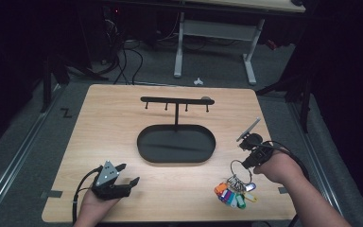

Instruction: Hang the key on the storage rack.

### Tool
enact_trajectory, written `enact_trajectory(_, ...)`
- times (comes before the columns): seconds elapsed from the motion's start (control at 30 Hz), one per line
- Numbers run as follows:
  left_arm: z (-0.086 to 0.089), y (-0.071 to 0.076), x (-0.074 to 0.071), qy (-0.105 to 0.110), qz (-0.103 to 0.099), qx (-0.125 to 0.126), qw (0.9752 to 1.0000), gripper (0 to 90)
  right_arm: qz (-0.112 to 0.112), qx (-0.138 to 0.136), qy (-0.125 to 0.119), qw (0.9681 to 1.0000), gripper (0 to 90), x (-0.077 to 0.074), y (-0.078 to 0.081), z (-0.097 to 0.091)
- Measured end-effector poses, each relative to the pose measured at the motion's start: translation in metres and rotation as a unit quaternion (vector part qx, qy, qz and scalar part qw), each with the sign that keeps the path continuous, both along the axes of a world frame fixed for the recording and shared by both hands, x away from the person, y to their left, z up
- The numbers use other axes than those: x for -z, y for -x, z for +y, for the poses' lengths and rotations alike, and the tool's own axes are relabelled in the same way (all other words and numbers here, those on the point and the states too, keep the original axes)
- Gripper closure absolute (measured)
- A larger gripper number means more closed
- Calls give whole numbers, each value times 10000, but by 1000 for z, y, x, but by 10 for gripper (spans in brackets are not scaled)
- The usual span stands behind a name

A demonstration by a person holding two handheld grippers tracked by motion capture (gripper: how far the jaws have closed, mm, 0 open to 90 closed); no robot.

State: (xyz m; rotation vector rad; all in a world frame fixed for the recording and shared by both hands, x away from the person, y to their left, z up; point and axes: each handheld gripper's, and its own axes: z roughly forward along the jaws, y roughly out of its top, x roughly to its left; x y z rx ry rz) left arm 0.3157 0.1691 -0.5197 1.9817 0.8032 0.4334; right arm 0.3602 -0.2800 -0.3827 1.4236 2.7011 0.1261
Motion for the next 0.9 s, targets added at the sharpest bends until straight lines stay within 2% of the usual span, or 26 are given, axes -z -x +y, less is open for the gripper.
enact_trajectory(0.33, 0, 0, 0, 26, -6, -7, 10000, 272, -23, -14, 56, 10000, 875, -24, -4, 3)
enact_trajectory(0.73, 1, 0, -1, 43, -5, -19, 10000, 272, -186, -17, 104, 9998, 875, -71, -11, 5)
enact_trajectory(0.9, 1, -1, -1, 43, -5, -17, 10000, 272, -281, -13, 139, 9995, 875, -85, -13, 7)
